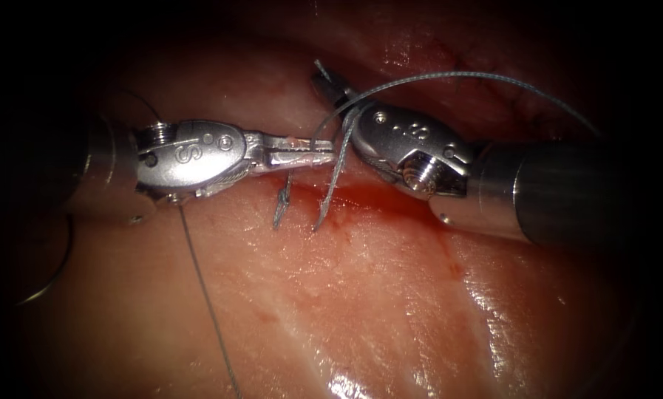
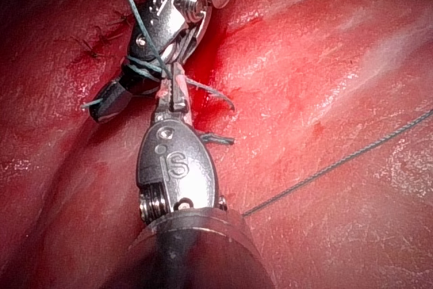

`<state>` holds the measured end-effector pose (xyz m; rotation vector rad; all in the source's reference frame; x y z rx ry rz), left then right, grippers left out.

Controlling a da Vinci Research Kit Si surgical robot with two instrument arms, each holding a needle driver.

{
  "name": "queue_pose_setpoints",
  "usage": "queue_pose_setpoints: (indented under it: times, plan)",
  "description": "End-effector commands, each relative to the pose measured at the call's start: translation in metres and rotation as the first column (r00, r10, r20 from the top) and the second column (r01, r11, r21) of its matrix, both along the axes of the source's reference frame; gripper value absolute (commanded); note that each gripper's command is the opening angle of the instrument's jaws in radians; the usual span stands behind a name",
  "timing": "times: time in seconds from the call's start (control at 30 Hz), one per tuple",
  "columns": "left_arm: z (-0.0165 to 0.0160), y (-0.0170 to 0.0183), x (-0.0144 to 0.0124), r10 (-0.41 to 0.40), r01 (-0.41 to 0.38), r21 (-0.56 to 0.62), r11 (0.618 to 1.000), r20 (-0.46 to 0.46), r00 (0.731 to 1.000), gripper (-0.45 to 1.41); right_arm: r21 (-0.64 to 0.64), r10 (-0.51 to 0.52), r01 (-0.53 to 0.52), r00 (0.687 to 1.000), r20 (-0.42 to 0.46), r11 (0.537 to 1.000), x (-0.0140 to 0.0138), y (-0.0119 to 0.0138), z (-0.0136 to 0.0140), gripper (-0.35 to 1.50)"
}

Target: Wound Closure

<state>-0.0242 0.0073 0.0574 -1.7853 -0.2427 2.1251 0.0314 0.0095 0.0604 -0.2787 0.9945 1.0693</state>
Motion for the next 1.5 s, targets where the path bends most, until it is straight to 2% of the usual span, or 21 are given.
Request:
queue_pose_setpoints:
  times: [0.03, 0.23, 0.27, 0.3, 0.57, 0.63, 0.93, 0.97, 1.1, 1.13, 1.23, 1.5]
  plan:
    - [0.0006, -0.0007, -0.0004, 0.001, -0.001, 0.004, 1.0, 0.002, 1.0, -0.45, -0.007, 0.01, -0.01, 1.0, -0.001, 1.0, 0.0006, -0.0007, 0.0001, -0.35]
    - [0.001, -0.0001, 0.0008, -0.003, 0.003, 0.007, 1.0, -0.007, 1.0, -0.45, -0.034, 0.029, -0.03, 0.999, -0.019, 0.999, 0.0, -0.0025, -0.0019, -0.35]
    - [0.0011, 0.0001, 0.0011, -0.004, 0.004, 0.007, 1.0, -0.01, 1.0, -0.45, -0.041, 0.031, -0.032, 0.999, -0.025, 0.999, -0.0002, -0.0031, -0.0022, -0.35]
    - [0.0014, 0.0011, 0.0022, -0.011, 0.011, 0.018, 1.0, -0.021, 1.0, -0.45, -0.059, 0.034, -0.036, 0.999, -0.035, 0.998, -0.0006, -0.005, -0.0031, -0.35]
    - [0.0039, 0.0054, 0.0049, -0.036, 0.038, 0.044, 0.998, -0.052, 0.998, -0.45, -0.087, 0.031, -0.034, 0.998, -0.046, 0.996, -0.0013, -0.0101, -0.0044, -0.35]
    - [0.0043, 0.0059, 0.005, -0.038, 0.041, 0.044, 0.998, -0.055, 0.998, -0.45, -0.092, 0.029, -0.034, 0.998, -0.049, 0.995, -0.0012, -0.0105, -0.0044, -0.35]
    - [0.0079, 0.013, 0.0044, -0.068, 0.073, 0.067, 0.995, -0.077, 0.995, -0.45, -0.11, 0.011, -0.016, 0.999, -0.048, 0.994, 0.0003, -0.013, -0.004, -0.35]
    - [0.0084, 0.0149, 0.0039, -0.076, 0.082, 0.073, 0.994, -0.081, 0.994, -0.45, -0.104, 0.0, -0.004, 0.999, -0.041, 0.995, 0.0008, -0.0137, -0.0037, -0.35]
    - [0.0089, 0.0171, 0.0032, -0.09, 0.097, 0.082, 0.992, -0.09, 0.992, -0.45, -0.1, -0.013, 0.009, 0.999, -0.035, 0.995, 0.0016, -0.0145, -0.0031, -0.35]
    - [0.0091, 0.0187, 0.0026, -0.095, 0.103, 0.096, 0.99, -0.086, 0.992, -0.45, -0.1, -0.018, 0.015, 0.999, -0.037, 0.995, 0.0018, -0.0146, -0.0031, -0.35]
    - [0.0095, 0.0217, 0.0015, -0.108, 0.115, 0.083, 0.99, -0.091, 0.99, -0.45, -0.097, -0.021, 0.017, 0.999, -0.039, 0.995, 0.0016, -0.0148, -0.0037, -0.35]
    - [0.0102, 0.0245, 0.0011, -0.114, 0.121, 0.064, 0.991, -0.099, 0.989, -0.45, -0.092, -0.039, 0.036, 0.999, -0.034, 0.995, 0.0008, -0.0174, -0.0052, -0.35]
